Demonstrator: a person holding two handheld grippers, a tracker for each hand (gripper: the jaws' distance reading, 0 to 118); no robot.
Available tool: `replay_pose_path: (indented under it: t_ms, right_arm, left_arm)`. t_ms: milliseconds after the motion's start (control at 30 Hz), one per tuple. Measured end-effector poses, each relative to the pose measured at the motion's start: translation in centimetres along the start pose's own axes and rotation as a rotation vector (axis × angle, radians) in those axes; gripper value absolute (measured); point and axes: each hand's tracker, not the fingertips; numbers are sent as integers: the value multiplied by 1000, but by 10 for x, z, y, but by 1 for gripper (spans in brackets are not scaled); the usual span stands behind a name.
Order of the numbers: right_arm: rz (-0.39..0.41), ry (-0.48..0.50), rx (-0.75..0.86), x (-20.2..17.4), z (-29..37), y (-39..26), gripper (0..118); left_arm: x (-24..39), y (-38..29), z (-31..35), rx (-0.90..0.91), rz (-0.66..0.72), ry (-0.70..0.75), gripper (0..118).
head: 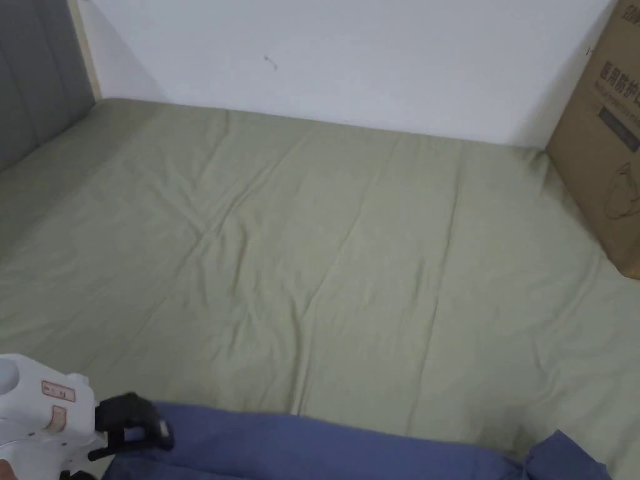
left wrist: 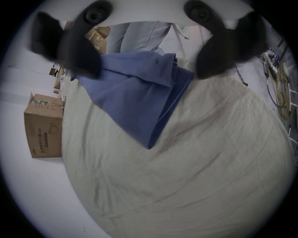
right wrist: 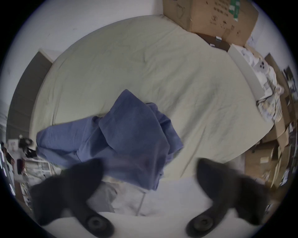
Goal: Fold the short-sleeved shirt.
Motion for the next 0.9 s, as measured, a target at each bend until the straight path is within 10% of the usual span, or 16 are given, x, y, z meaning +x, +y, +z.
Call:
replay_pose_path:
  t_ms: [300, 400, 467, 800, 833, 900]
  right_arm:
    - [27, 72, -104, -8, 56, -22, 116]
    - [-20, 128, -30, -7, 66, -34, 85]
    - [-66, 121, -8, -4, 65, -37, 2]
    - [-118, 44, -23, -23, 85, -42, 2]
    - [-121, 42, -24, -23, 85, -42, 2]
    - [-129, 35, -27, -25, 85, -41, 2]
  left_arm:
    - [-42, -3, 55, 125, -25, -221, 113]
    - [-65, 7, 48, 56, 76, -257, 0]
    - [-79, 15, 39, 61, 76, -250, 0]
    - [-112, 42, -1, 30, 64, -358, 1]
    - [-117, 47, -3, 34, 64, -377, 23]
    - [-124, 55, -9, 30, 96, -386, 105]
